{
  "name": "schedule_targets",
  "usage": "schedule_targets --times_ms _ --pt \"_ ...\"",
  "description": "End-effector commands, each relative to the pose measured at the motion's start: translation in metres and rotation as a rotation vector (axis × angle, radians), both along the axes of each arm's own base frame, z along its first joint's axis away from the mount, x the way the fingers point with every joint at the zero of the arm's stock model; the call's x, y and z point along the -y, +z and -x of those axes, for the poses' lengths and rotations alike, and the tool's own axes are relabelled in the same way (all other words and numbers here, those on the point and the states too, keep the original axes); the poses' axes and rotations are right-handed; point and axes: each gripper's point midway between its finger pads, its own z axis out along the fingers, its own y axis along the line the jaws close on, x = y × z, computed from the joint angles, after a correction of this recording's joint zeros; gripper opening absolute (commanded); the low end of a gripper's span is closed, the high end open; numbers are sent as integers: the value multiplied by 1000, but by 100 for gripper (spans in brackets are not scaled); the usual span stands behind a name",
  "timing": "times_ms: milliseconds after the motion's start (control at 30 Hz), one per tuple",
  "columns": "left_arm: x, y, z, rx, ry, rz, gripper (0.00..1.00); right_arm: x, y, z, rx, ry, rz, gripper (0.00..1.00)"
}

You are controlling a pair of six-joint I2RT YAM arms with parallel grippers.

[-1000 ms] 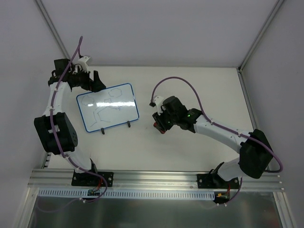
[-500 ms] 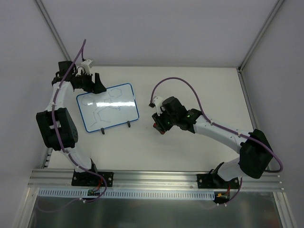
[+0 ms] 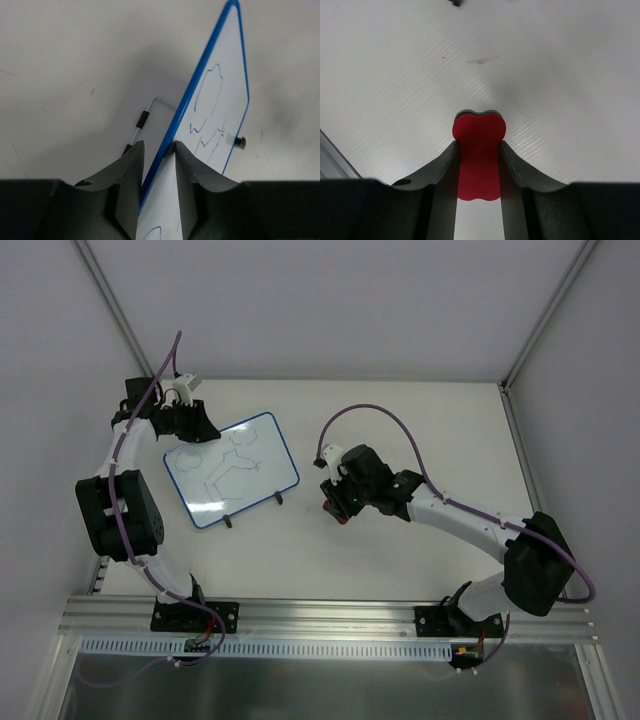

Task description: Erase the whiteboard

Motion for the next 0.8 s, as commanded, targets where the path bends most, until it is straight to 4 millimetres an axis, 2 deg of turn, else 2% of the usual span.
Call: schedule_targets --times_ms 0,67,100,133,300,400,433,533,567,600,633,667,733,767 --pt "10 9 20 -41 4 52 28 -2 14 1 35 5 -31 5" --pt "11 11 24 -43 15 54 25 -2 16 0 41 3 -34 5" --pt "11 10 25 -52 24 57 18 -3 17 0 44 3 -37 5" --pt "12 9 28 -58 27 58 16 -3 17 0 45 3 -38 5" --pt "18 17 43 -63 47 71 15 -12 26 -4 77 13 -67 5" --pt "24 15 53 -74 51 65 13 -28 36 -12 118 18 -105 4" --pt "28 12 56 -84 47 64 13 -33 33 -15 116 9 -114 4" --pt "29 9 59 -98 59 56 12 -58 44 -28 148 -13 -200 0" --pt "29 8 59 -101 65 53 11 -67 37 -29 144 -14 -197 0" --pt "29 8 60 -101 67 50 10 -80 49 -36 175 -24 -240 0" --pt "30 9 60 -101 69 48 8 -92 53 -38 186 -38 -267 0" --pt "31 10 59 -99 71 45 8 -102 46 -40 179 -44 -271 0" --pt "33 12 59 -94 68 45 7 -125 64 -54 221 -80 -340 0" --pt "36 12 59 -95 60 44 8 -140 52 -55 198 -83 -346 0"
